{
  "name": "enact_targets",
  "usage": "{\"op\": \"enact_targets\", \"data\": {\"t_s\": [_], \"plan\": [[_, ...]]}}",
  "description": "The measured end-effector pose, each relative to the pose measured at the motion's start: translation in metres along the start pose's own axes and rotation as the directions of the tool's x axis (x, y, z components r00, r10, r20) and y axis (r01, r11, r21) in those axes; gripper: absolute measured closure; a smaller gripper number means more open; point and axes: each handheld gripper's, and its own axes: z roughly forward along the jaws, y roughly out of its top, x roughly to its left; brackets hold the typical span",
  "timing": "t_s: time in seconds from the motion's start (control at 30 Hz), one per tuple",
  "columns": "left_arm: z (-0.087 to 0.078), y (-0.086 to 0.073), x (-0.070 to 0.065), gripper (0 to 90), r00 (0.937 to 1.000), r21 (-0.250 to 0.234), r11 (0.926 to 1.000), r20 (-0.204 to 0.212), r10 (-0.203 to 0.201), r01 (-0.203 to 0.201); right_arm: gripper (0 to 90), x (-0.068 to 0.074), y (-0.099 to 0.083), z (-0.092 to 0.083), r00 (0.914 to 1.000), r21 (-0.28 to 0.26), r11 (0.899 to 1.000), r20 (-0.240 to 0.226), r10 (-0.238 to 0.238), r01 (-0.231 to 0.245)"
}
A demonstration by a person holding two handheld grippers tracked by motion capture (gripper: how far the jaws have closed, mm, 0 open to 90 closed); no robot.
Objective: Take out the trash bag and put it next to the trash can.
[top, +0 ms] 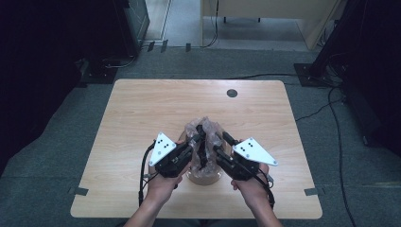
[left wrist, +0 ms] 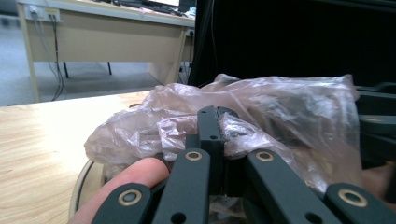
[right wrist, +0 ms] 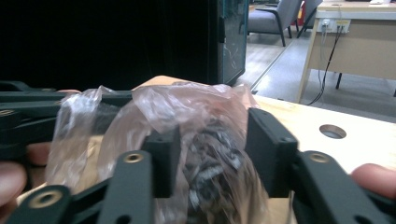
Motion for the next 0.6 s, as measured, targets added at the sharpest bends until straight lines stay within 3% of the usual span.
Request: {"op": "enact_targets", "data": {"t_s": [0.17,0.33,0.47,0.6], "plan": [[-0.001,0.0,0.002,89.6,1.0,-0.002,1.0,-0.006,0.0,0.0,46.9,-0.004,0.0,-0.015,0.9984,-0.002,0.998,-0.002,0.057,-0.057],[-0.003,0.001,0.0,89.5,1.0,-0.007,1.0,-0.003,0.002,-0.002,42.6,-0.003,0.0,-0.024,0.9877,0.024,0.992,-0.091,0.128,-0.126],[-0.003,0.001,-0.001,89.5,0.9999,-0.004,0.9999,0.001,0.012,-0.012,39.2,0.005,-0.002,-0.022,0.9797,0.056,0.99,-0.146,0.137,-0.13],[-0.004,0.002,0.0,89.4,0.9999,-0.005,0.9999,-0.005,0.01,-0.01,33.2,0.016,-0.006,-0.016,0.9788,0.079,0.991,-0.169,0.116,-0.104]]}}
